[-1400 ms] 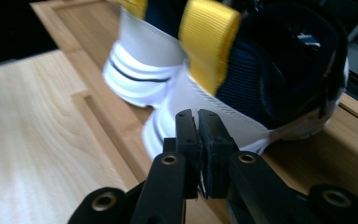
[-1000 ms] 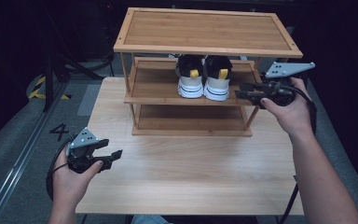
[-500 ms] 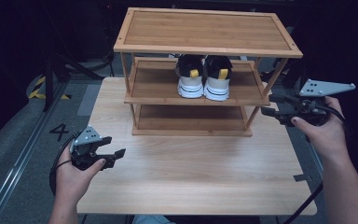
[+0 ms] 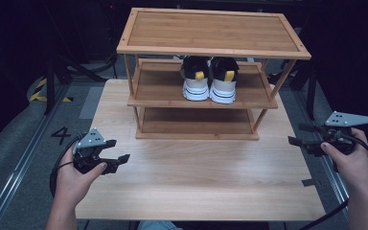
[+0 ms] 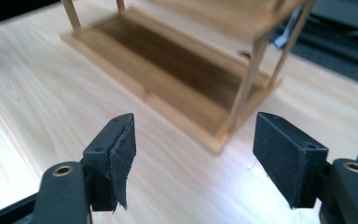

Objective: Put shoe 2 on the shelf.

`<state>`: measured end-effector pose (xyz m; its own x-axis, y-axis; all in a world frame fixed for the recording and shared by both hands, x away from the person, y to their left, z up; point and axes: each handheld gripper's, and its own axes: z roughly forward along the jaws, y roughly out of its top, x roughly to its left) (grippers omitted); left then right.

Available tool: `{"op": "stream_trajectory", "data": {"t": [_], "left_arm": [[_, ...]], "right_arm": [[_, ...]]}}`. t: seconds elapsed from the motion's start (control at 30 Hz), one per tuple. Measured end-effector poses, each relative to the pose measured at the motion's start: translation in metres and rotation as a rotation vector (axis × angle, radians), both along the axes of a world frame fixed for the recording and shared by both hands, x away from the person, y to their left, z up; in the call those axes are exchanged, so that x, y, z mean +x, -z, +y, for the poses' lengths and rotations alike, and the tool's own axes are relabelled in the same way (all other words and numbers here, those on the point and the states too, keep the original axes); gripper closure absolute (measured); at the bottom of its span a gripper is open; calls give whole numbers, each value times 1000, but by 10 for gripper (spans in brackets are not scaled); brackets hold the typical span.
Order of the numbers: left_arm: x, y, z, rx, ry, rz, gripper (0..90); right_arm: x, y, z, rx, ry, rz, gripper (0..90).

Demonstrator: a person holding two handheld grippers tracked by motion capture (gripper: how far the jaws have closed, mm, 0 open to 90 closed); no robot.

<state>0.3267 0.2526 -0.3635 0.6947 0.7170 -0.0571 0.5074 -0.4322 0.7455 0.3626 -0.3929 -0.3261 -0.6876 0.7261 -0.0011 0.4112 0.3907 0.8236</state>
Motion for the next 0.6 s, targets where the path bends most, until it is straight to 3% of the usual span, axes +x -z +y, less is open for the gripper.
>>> {"op": "stream_trajectory", "data": {"t": [0.1, 0.2, 0.33, 0.43, 0.6], "left_arm": [[3, 6, 1, 28, -2, 24, 282], [6, 10, 2, 51, -14, 43, 278], [8, 14, 2, 75, -34, 40, 268], [10, 18, 4, 95, -51, 41, 259], [13, 24, 6, 157, -56, 41, 246]], "right_arm": [[-2, 16, -7, -54, 3, 27, 288], [-2, 32, -13, -33, 2, 60, 283], [3, 54, -17, -65, 13, 115, 251], [5, 68, -22, -36, 25, 128, 225], [7, 94, -28, -56, 44, 173, 205]]}}
